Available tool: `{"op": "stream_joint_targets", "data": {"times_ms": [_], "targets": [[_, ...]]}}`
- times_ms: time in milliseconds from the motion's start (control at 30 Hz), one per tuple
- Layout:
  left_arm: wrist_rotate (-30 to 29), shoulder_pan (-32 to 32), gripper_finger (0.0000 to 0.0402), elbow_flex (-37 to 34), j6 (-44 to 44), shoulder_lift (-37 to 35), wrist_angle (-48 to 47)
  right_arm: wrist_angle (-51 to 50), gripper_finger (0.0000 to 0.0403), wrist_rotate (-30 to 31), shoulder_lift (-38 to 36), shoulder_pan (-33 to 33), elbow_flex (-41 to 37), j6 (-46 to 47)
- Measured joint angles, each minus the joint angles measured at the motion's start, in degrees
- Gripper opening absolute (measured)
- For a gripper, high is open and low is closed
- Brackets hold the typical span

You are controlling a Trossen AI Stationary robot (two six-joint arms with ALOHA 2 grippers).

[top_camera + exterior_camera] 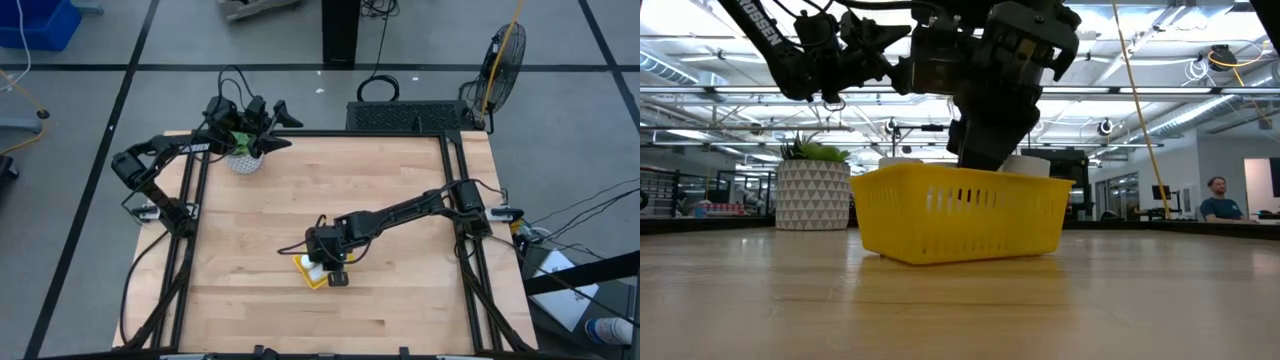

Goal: Pick and place pill bottles into a basket
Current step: Adjust the white medicine bottle in the yellow bin

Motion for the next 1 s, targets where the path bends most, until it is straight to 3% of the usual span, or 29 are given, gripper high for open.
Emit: {"op": "stream_joint_targets", "data": {"times_ms": [200, 600, 1000], "targets": [[-0.3, 0.0, 0.034, 0.0, 0.0, 0.0, 0.0, 0.4, 0.0041, -2.8, 0.1, 0.2, 0.0, -2.0], [-0.4, 0.0, 0.034, 0.0, 0.2, 0.0, 0.0, 2.1, 0.016, -2.3, 0.2, 0.2, -0.1, -0.7], [-0.5, 0.0, 0.034, 0.0, 0.2, 0.0, 0.0, 2.6, 0.0218, -2.4, 0.1, 0.4, -0.3, 1.4]]}}
